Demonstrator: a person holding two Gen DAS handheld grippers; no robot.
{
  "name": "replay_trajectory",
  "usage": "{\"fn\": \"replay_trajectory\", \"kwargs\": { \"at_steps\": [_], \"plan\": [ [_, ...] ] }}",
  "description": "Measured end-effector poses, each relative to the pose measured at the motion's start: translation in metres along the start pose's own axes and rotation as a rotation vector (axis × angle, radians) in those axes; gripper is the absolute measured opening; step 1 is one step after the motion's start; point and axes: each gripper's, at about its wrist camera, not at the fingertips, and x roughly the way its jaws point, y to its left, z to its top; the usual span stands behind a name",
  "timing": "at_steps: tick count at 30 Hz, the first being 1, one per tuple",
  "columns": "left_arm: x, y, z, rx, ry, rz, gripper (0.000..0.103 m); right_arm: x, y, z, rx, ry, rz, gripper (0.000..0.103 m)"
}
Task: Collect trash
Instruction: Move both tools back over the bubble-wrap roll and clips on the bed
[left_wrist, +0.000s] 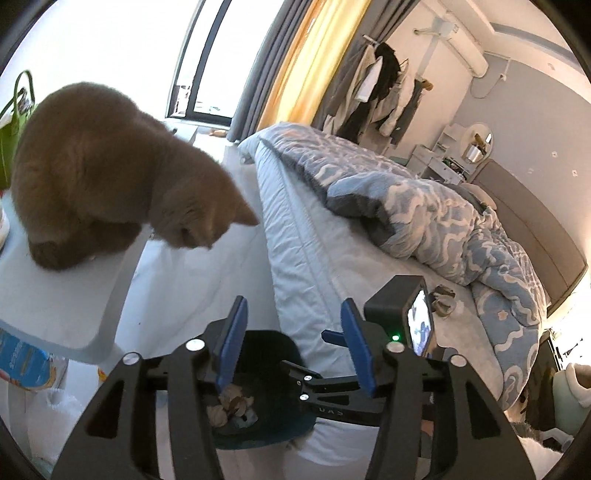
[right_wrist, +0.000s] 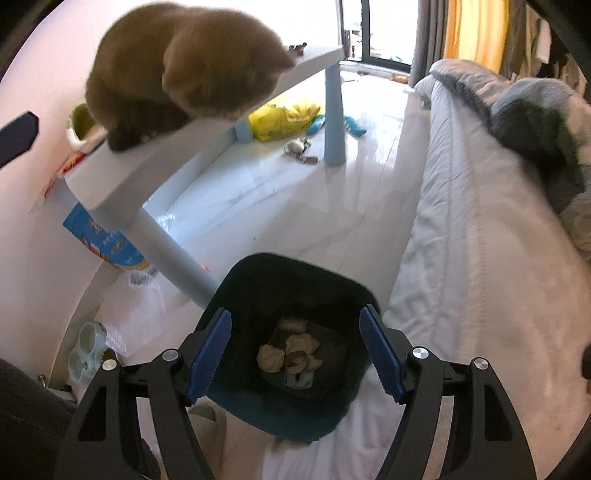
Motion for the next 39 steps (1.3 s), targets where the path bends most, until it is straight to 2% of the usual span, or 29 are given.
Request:
{"fn": "replay_trajectory", "kwargs": {
  "at_steps": [2, 9, 19, 31, 34, 39],
  "plan": [
    [0.002, -0.008, 0.002, 0.010, -0.007, -0.009, 0.061, -0.012, -0.007, -0.001, 0.007, -0.027, -0.009, 0.074],
    [0.008, -0.038, 0.010, 0.046, -0.030, -0.034, 0.065, -0.054, -0.037, -0.008, 0.024, -0.100, -0.057, 0.077],
    [0.035, -0.087, 0.016, 0.061, -0.037, -0.090, 0.072, -0.112, -0.100, -0.025, 0.064, -0.170, -0.162, 0.078],
    [0.099, -0.154, 0.000, 0.098, 0.050, -0.135, 0.075, -0.156, -0.195, -0.046, 0.077, -0.175, -0.301, 0.078],
    [0.117, -0.166, -0.006, 0.092, 0.087, -0.149, 0.075, -0.167, -0.223, -0.055, 0.119, -0.186, -0.307, 0.078],
    [0.144, -0.184, -0.018, 0.109, 0.132, -0.131, 0.075, -0.182, -0.263, -0.077, 0.195, -0.212, -0.300, 0.078]
  ]
}}
